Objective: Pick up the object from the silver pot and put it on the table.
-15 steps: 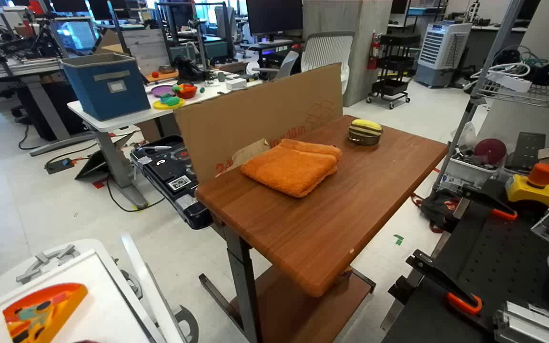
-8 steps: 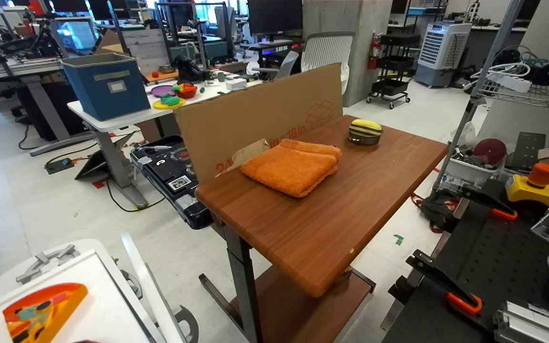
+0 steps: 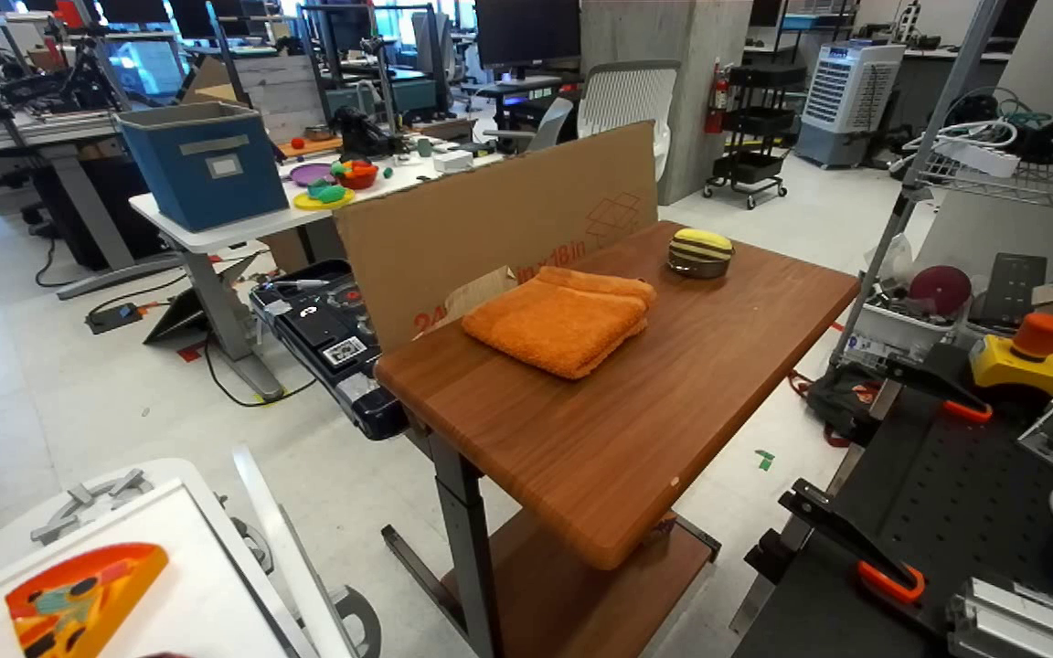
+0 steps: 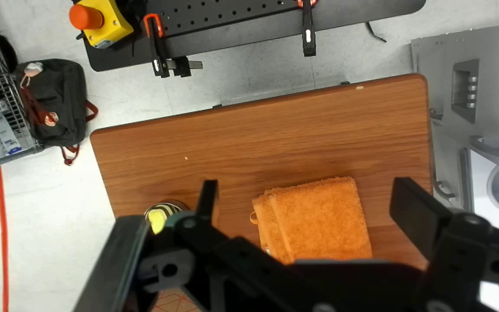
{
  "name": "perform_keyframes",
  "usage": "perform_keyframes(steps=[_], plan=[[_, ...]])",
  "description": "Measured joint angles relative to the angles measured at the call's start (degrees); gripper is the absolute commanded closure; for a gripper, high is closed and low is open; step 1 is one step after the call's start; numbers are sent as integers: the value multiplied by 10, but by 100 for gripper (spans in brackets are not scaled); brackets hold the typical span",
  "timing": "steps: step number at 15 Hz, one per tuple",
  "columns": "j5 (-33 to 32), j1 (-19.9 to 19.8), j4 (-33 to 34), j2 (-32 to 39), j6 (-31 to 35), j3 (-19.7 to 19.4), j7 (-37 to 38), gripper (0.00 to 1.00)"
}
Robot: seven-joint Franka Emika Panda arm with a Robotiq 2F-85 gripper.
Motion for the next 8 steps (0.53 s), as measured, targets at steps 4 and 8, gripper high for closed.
perform_keyframes(steps=[4, 8], plan=[[0, 5, -1, 0, 0, -6, 0, 0], [-1, 8, 2, 20, 55, -26, 0, 0]])
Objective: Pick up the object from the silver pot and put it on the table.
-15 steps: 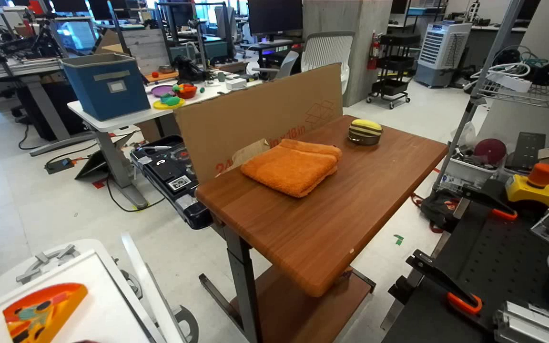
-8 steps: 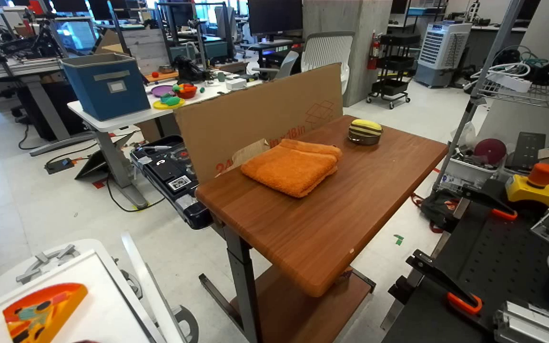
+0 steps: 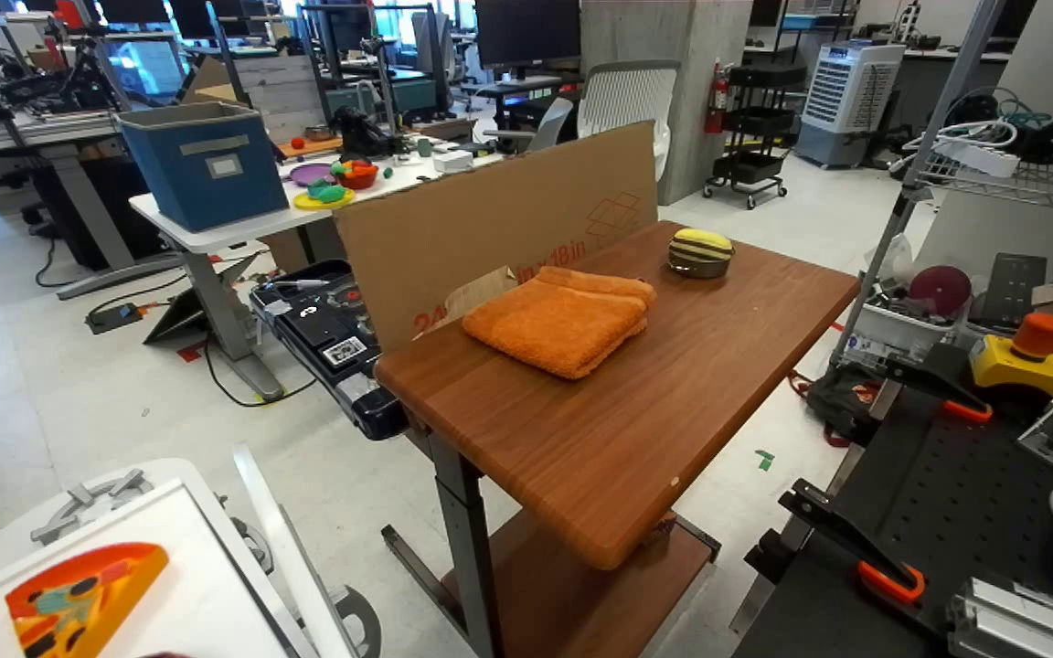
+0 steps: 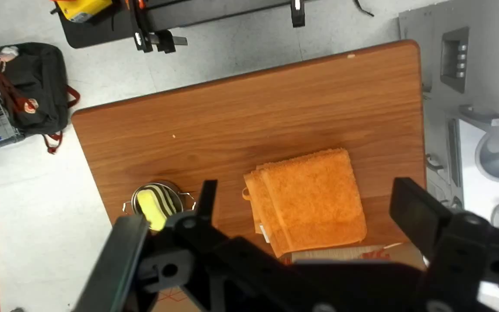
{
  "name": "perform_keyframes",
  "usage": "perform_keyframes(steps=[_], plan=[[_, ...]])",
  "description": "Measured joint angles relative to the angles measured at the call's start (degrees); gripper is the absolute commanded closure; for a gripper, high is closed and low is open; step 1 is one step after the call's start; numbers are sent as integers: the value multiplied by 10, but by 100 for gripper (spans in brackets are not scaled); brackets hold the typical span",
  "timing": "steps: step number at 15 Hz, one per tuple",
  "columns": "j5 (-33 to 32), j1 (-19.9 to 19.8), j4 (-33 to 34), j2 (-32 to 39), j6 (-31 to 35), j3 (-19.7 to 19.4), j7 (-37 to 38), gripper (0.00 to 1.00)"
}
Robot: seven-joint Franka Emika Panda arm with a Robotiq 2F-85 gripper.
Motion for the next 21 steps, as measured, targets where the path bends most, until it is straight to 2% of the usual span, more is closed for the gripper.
perform_keyframes(steps=[5, 11, 15, 21], plan=[[-8, -10, 35, 78, 79, -64, -32, 0], [-6, -37, 99, 180, 112, -139, -136, 0], [21, -54, 104, 226, 139, -162, -196, 0], [27, -84, 126, 290, 157, -192, -245, 0]])
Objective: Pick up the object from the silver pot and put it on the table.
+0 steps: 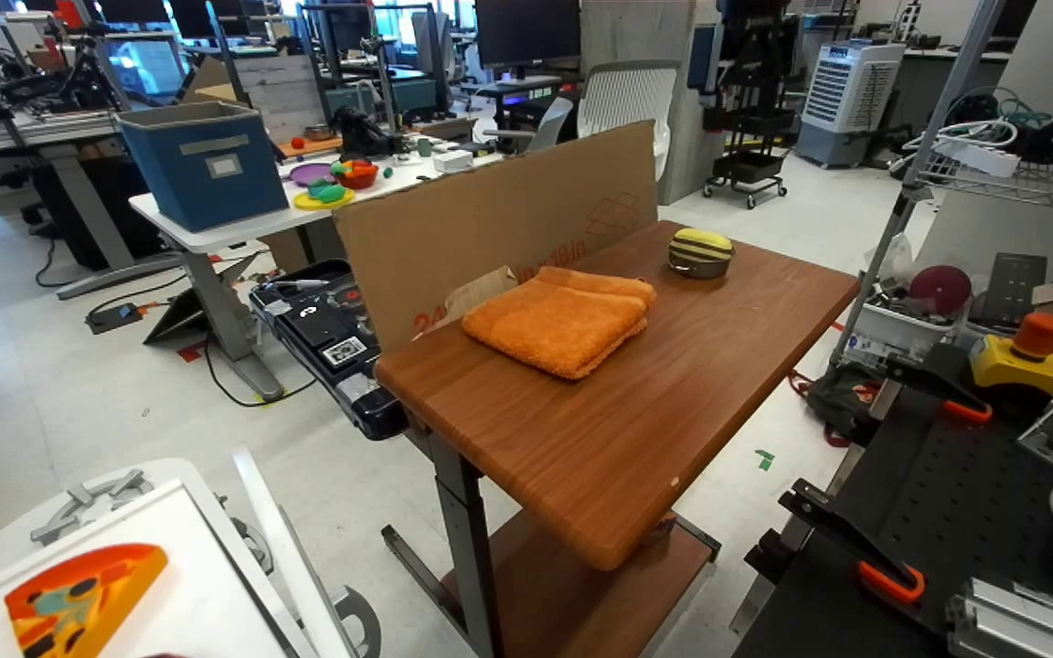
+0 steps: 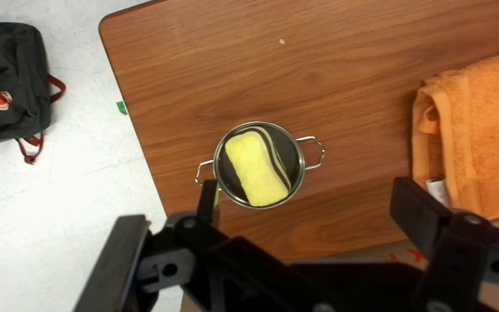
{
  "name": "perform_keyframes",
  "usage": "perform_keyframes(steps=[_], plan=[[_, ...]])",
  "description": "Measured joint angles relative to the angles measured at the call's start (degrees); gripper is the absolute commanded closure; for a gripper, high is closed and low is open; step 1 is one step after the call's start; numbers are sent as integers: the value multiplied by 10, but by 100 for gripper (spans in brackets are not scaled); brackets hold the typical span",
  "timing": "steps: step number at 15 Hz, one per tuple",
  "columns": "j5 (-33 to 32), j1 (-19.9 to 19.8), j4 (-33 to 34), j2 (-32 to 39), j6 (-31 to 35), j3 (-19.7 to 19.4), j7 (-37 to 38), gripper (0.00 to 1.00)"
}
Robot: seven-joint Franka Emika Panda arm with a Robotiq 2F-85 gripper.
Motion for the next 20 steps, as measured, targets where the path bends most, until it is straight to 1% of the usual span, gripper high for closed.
perform_keyframes(steps=[3, 4, 7, 10, 11, 17, 18, 19, 20], plan=[[0, -21, 23, 37, 0, -11, -33, 3], [0, -27, 30, 49, 0, -13, -42, 0], [0, -39, 49, 87, 0, -16, -59, 4], [1, -41, 67, 121, 0, -15, -67, 7], [1, -40, 73, 131, 0, -13, -69, 6], [4, -34, 126, 190, -7, 4, -72, 10], [4, -33, 138, 201, -8, 5, -72, 13], [4, -32, 148, 212, -10, 6, -72, 20], [4, -31, 159, 223, -11, 6, -72, 37]])
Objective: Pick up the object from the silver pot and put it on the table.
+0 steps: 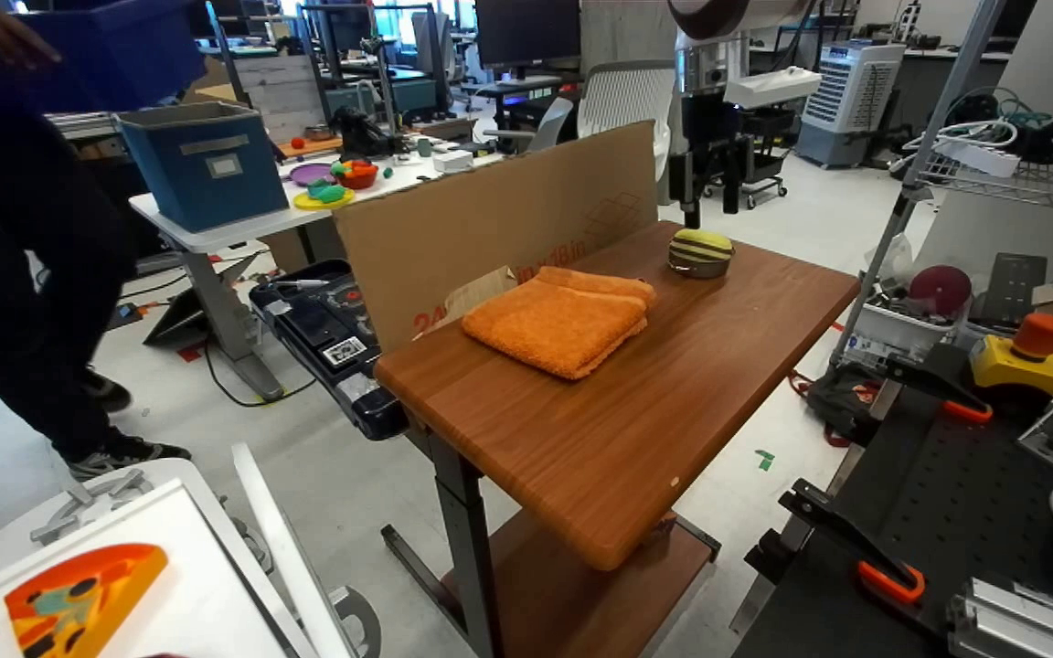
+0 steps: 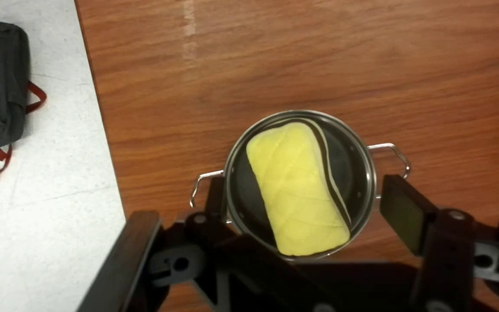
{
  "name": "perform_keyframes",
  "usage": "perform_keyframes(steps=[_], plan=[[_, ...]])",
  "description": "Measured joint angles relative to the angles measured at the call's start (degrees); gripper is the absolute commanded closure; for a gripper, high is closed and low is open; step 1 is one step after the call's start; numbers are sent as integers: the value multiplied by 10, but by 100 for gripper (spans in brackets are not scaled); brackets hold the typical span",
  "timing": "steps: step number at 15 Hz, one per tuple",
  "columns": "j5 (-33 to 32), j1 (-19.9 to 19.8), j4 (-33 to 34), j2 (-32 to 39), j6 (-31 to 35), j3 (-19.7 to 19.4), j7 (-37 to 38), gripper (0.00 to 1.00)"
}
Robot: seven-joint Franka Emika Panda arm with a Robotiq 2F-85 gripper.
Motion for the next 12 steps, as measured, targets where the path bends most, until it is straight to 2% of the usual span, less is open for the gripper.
perform_keyframes(steps=[3, 8, 10, 11, 12], plan=[[0, 0, 27, 29, -3, 0, 0, 62], [-1, 4, 48, 53, -4, 0, -15, 98], [-2, 6, 48, 51, -7, 0, -27, 100], [-2, 7, 48, 49, -12, 0, -30, 97], [-3, 9, 47, 44, -18, 0, -34, 100]])
